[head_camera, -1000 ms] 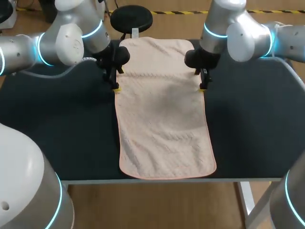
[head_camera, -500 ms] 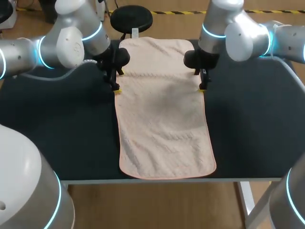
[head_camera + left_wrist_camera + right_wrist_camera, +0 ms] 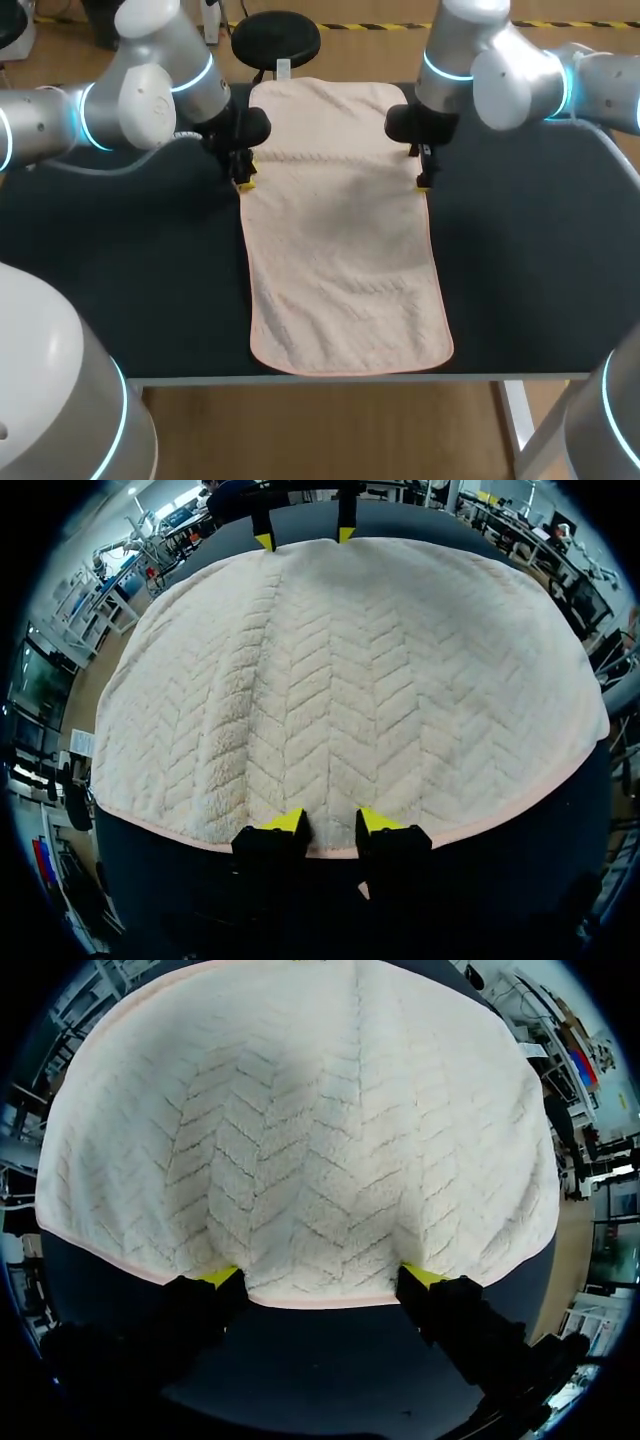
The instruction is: Fold the towel
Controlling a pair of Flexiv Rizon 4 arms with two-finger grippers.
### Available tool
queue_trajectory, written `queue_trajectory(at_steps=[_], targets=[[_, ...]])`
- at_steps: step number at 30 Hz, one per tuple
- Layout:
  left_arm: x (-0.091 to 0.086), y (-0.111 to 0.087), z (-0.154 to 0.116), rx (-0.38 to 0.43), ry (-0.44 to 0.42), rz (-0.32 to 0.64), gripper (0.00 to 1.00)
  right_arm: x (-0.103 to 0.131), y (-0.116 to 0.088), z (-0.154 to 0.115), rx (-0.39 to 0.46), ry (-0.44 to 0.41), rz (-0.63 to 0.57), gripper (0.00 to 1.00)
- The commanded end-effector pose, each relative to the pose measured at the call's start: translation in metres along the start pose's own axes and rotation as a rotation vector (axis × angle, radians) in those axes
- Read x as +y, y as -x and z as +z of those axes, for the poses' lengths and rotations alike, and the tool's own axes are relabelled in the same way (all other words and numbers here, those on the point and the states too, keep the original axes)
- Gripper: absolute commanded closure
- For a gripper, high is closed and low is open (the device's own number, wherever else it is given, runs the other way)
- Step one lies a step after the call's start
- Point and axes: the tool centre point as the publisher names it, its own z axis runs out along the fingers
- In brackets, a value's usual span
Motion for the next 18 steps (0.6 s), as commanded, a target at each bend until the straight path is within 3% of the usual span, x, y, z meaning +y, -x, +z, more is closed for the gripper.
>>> queue_trajectory(at_steps=[1,18], targets=[[0.001,0.002,0.003,0.002,-0.003,0.001,1.0,0.002,0.0,0.013,-0.014,0.012,0.007,1.0],[0.002,0.003,-0.014,-0.022,-0.023,-0.015,1.0,-0.001,-0.004,0.001,-0.049,0.005,-0.016,1.0]])
